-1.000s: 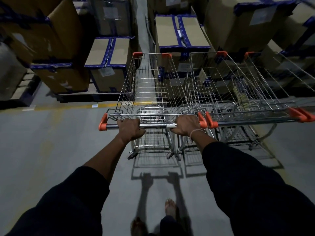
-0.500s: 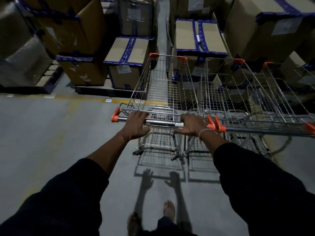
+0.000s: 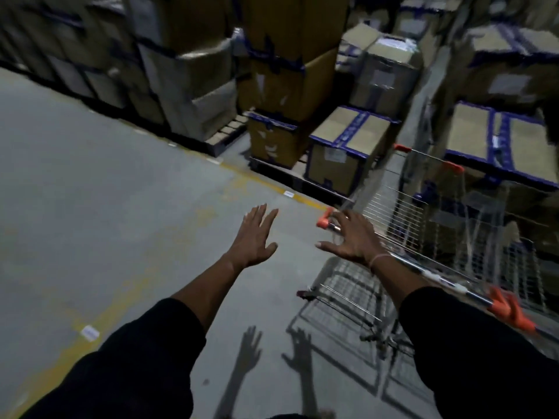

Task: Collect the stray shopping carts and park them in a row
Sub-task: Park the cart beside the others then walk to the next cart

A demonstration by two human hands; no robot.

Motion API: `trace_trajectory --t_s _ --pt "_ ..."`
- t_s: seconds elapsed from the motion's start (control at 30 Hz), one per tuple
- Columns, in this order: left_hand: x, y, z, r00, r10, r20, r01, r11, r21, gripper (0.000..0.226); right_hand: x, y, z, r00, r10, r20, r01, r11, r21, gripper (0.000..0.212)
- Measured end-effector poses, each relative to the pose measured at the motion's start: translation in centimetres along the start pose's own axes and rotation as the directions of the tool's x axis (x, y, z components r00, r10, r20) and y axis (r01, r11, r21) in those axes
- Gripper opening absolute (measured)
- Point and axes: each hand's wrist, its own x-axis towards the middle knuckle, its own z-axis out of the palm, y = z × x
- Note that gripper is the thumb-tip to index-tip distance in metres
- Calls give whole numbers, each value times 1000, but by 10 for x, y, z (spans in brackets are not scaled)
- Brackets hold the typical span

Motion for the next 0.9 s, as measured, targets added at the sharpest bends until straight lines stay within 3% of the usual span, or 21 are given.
trace_trajectory --t_s 0.23,0.57,0.7,0.9 --pt "-101 -157 -65 970 -230 -75 231 973 2 91 80 -148 39 985 -139 101 138 990 17 117" --pt "-235 -333 -137 825 -518 -227 528 849 -18 91 186 -343 100 912 -370 177 362 929 79 119" --pt "-258 -393 -147 769 -582 -266 593 804 -43 91 246 -399 121 865 -462 197 450 887 104 107" --pt "-236 -494 -178 678 -674 -293 691 721 -59 91 376 -474 164 819 -529 221 516 848 117 121"
